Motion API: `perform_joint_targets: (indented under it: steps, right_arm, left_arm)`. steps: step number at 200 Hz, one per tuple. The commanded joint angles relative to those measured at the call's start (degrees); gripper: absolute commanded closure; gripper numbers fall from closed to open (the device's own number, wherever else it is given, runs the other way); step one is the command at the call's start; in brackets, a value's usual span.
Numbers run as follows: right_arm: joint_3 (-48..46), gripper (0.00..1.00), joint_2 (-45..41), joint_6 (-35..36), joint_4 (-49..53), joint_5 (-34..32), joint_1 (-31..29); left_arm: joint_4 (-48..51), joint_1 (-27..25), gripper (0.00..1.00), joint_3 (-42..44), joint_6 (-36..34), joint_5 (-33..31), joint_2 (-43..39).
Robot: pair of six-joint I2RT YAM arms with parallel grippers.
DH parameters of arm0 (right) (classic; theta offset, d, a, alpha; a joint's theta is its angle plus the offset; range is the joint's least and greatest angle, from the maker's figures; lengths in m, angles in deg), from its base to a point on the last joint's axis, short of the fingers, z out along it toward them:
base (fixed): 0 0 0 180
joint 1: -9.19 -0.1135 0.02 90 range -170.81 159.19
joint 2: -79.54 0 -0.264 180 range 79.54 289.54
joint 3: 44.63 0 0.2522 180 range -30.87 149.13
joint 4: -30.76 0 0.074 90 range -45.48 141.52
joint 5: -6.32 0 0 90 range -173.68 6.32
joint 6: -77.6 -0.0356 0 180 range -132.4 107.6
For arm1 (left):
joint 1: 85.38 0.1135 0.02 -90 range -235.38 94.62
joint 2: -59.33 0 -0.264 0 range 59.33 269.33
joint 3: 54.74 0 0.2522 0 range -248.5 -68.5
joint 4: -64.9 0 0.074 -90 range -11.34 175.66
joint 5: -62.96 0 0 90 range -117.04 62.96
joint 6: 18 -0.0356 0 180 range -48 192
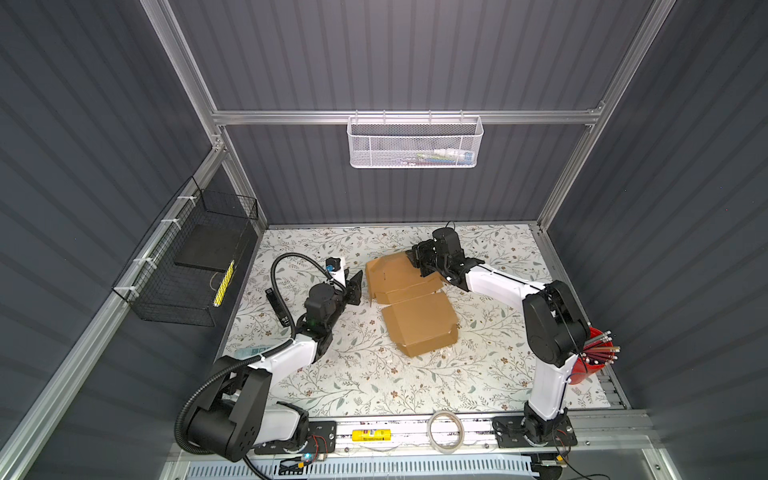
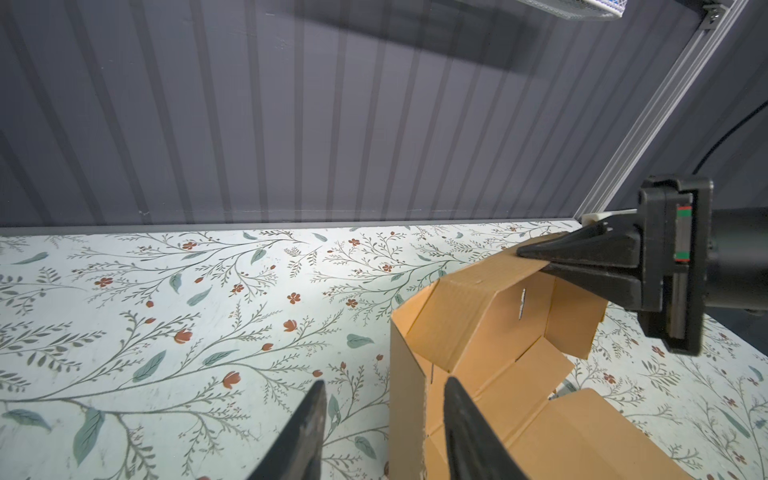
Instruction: Fold the paper box
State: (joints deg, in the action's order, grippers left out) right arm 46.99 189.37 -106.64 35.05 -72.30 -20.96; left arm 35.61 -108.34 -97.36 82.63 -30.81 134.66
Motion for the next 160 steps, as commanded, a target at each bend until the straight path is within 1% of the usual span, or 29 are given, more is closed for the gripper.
perform_joint_targets:
  steps: [1, 26, 37, 67, 90, 113, 130, 160]
  right_arm:
    - [-1.3, 0.94, -2.8, 1.2, -1.3, 0.1, -0.4]
    - [-2.3, 0.94, -4.0, 3.2, -1.4, -0.4, -0.5]
    - [-2.5, 0.94, -4.8, 5.0, -0.8, -0.8, -0.7]
    - [-4.2, 0.94, -5.7, 8.3, -2.1, -0.1, -1.7]
    - [-6.6, 0.94, -5.9, 8.1, -4.5, 1.0, -1.8]
    - [-8.1, 0.94, -5.7, 7.7, -6.6, 2.0, -1.7]
    - [-9.1, 0.93, -5.3, 7.2, -8.4, 2.5, -1.7]
    - [-10.2, 0.93, -4.7, 6.7, -9.9, 3.2, -1.6]
  left_arm:
    - [7.0, -0.2, 0.51, -2.5, 2.0, -3.6, -2.3]
    - [18.3, -0.1, 0.52, -7.0, 4.2, -7.2, -3.0]
    - [21.5, 0.0, 0.53, -8.6, 4.6, -7.8, -2.6]
    - [21.6, 0.9, 0.56, -8.9, 6.1, -7.3, -0.9]
    - [22.5, 2.6, 0.54, -9.3, 7.5, -5.1, -0.1]
    - [23.4, 3.4, 0.52, -9.2, 6.1, -2.5, 0.2]
    - [23.4, 4.1, 0.52, -8.6, 5.8, -0.6, 0.7]
    - [22.8, 4.5, 0.54, -8.1, 6.2, 0.6, 3.0]
